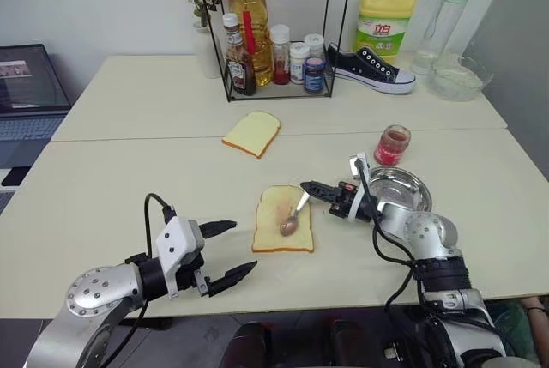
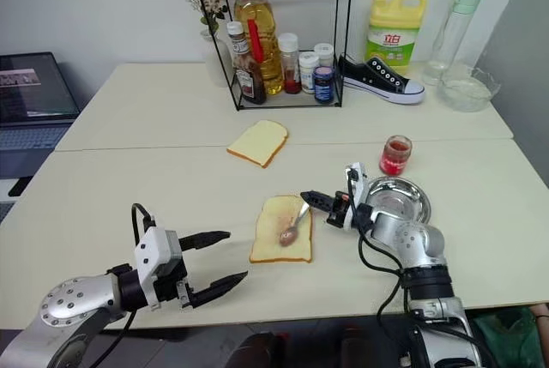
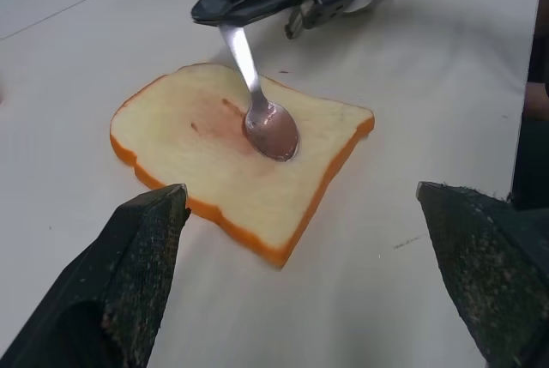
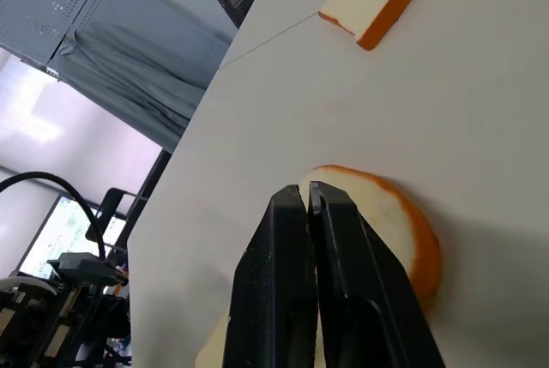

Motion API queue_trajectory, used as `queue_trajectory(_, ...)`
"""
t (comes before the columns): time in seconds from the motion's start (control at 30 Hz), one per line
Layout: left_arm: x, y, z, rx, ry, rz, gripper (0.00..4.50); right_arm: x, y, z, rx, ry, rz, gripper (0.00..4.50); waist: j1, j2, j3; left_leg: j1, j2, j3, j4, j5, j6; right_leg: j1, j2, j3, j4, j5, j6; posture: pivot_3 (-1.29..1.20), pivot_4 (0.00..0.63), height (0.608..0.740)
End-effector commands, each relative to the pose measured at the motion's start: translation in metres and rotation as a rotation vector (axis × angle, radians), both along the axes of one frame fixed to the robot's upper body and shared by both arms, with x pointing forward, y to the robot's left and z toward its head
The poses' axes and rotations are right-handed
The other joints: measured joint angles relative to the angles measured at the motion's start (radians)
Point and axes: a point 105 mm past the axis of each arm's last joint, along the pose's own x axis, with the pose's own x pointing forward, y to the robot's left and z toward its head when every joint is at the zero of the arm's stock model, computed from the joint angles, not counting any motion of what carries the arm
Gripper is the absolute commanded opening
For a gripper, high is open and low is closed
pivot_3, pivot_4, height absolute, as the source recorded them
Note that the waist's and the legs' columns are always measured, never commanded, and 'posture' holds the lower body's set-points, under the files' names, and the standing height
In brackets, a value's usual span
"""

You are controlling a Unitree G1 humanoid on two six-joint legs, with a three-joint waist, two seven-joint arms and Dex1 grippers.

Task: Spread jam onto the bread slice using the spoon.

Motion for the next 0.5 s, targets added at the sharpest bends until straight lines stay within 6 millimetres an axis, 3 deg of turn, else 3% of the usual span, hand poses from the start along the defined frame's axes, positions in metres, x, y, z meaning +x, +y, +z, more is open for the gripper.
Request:
queue_trajectory(0.03, -0.001, 0.002, 0.003, 0.004, -0.024, -0.004, 4.5, 0.019, -0.014, 0.013, -0.001, -0.046, -0.088, 0.02, 0.002, 0.0, 0.0, 0.0, 0.0, 0.0, 0.0, 0.0, 0.0, 0.0, 0.0, 0.0, 0.0, 0.0, 0.0, 0.0, 0.15, 0.74)
queue_trajectory(0.4, 0.002, -0.001, 0.002, -0.005, -0.031, -0.012, 4.5, 0.021, -0.015, 0.036, 0.107, -0.032, -0.108, 0.02, 0.001, 0.0, 0.0, -0.001, 0.0, 0.0, 0.0, 0.0, 0.0, -0.001, 0.0, 0.0, -0.001, 0.0, 0.0, 0.0, 0.15, 0.74)
queue_trajectory(0.5, 0.003, -0.001, 0.003, -0.006, -0.033, -0.015, 4.5, 0.009, -0.007, 0.048, 0.176, -0.017, -0.026, 0.02, 0.001, 0.0, 0.0, -0.002, 0.0, 0.0, 0.0, 0.0, 0.0, -0.001, 0.0, 0.0, -0.001, 0.0, 0.0, 0.0, 0.15, 0.74)
